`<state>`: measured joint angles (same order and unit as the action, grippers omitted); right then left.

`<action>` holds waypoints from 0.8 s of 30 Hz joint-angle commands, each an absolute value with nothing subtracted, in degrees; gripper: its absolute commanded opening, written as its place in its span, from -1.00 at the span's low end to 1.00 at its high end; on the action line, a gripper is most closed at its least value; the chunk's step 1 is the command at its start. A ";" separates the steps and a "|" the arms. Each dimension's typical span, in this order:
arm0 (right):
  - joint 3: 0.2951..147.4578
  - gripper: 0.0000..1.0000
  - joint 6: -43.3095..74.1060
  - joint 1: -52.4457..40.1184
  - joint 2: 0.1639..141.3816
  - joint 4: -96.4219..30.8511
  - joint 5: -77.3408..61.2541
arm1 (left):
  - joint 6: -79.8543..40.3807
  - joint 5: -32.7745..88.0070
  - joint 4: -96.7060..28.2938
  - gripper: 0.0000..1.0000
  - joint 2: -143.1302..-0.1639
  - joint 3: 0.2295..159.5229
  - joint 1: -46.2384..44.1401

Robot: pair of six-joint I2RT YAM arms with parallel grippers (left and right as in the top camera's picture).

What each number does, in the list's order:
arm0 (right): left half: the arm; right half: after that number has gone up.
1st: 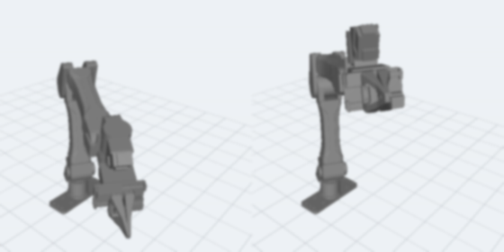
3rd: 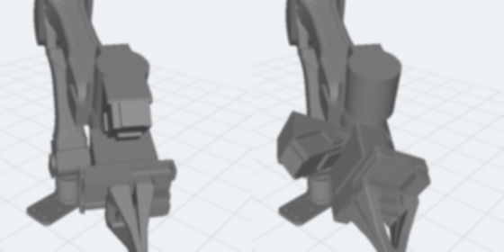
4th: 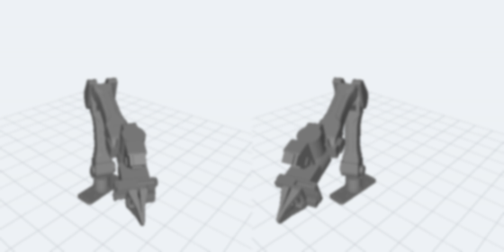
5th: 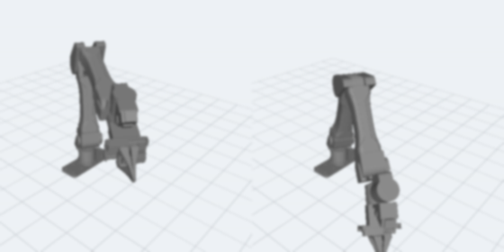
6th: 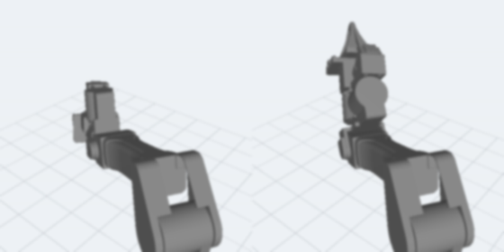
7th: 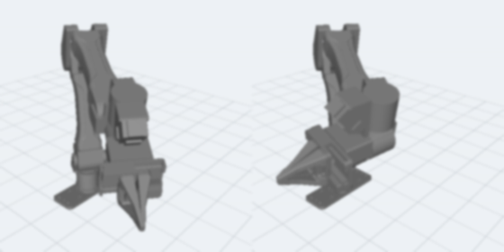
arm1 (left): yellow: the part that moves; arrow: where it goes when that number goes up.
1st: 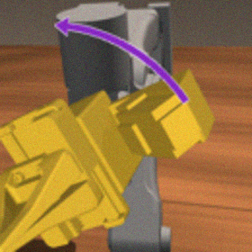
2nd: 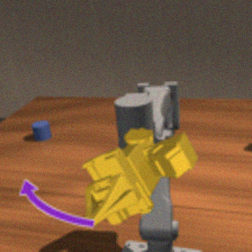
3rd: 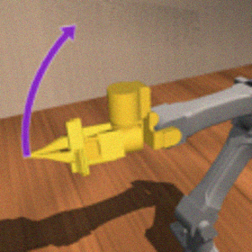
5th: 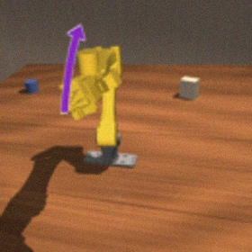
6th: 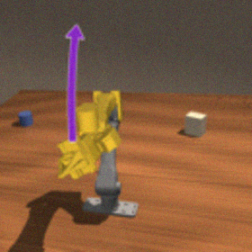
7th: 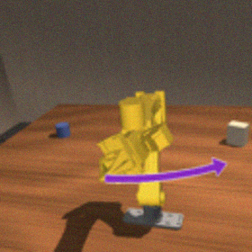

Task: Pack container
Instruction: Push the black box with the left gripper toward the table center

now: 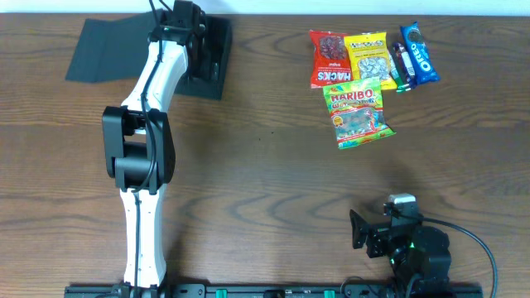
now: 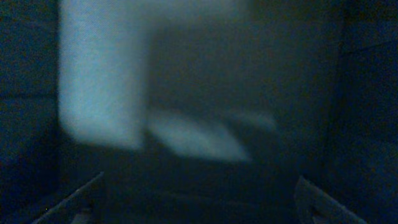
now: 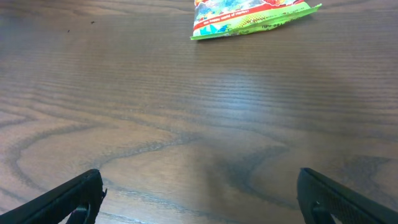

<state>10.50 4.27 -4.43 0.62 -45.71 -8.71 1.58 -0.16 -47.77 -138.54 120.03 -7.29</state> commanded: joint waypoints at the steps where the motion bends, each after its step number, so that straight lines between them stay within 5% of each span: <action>1: 10.11 0.99 4.43 -4.95 0.32 -45.84 -8.36 | 1.76 4.29 -52.12 0.89 -138.78 120.11 -7.44; 14: 10.11 0.98 4.43 -4.95 0.32 -45.84 -8.36 | 1.72 10.57 -73.10 0.77 -138.76 120.11 -9.72; 24: 10.11 0.99 4.43 -4.95 0.32 -45.84 -8.36 | 1.06 8.27 -68.01 0.91 -136.44 131.63 -9.19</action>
